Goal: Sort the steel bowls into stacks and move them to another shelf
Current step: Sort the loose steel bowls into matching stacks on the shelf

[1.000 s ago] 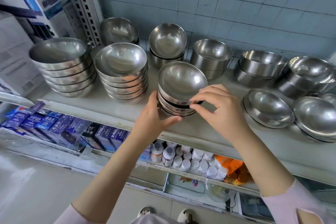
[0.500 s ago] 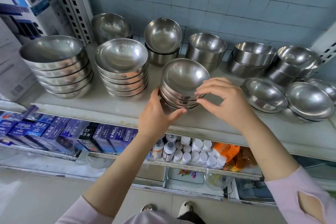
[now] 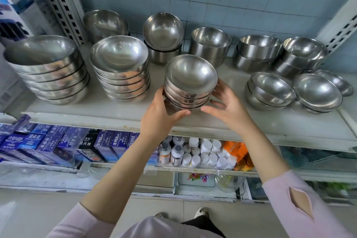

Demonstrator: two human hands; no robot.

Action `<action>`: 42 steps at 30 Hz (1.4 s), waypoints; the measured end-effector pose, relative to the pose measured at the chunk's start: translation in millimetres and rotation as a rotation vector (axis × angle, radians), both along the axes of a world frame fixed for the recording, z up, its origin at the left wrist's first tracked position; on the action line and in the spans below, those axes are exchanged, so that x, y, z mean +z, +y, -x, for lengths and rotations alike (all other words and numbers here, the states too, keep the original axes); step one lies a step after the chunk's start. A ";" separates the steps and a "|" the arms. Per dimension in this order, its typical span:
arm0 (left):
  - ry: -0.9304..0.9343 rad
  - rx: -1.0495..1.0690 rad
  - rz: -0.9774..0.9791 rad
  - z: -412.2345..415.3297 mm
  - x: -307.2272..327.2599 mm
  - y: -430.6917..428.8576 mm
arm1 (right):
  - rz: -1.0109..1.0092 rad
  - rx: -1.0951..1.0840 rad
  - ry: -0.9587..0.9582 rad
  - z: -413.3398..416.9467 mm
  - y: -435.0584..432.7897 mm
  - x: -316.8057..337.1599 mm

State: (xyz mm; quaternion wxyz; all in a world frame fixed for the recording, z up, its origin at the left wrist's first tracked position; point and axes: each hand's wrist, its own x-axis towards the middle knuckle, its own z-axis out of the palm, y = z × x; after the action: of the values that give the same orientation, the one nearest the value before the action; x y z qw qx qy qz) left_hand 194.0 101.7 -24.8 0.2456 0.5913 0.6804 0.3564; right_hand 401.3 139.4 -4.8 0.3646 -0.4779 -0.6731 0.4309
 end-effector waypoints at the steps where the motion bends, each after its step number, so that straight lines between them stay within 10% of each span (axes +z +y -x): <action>1: -0.002 -0.004 0.002 0.8 -0.1 0.2 | -0.003 -0.007 0.009 1.1 2.4 -2.8; 20: 0.040 -0.005 0.023 0.2 0.6 -0.2 | 0.006 -0.009 0.017 -1.3 7.6 0.6; 28: 0.009 0.014 0.034 0.3 -1.7 -1.4 | -0.533 -0.483 -0.517 -64.2 -13.3 40.3; 31: 0.018 0.012 0.033 -1.2 -1.4 -1.3 | -0.393 -0.581 -0.837 -101.1 -8.6 36.7; 42: 0.035 0.019 0.036 -2.4 0.9 -2.5 | -0.554 -0.542 -0.566 -99.0 -11.2 41.7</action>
State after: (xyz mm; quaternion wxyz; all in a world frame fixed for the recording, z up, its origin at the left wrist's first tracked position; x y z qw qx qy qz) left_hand 196.4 99.2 -23.9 0.2410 0.5864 0.6966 0.3359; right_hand 500.3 128.2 36.9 0.3797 -0.6196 -0.6867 -0.0222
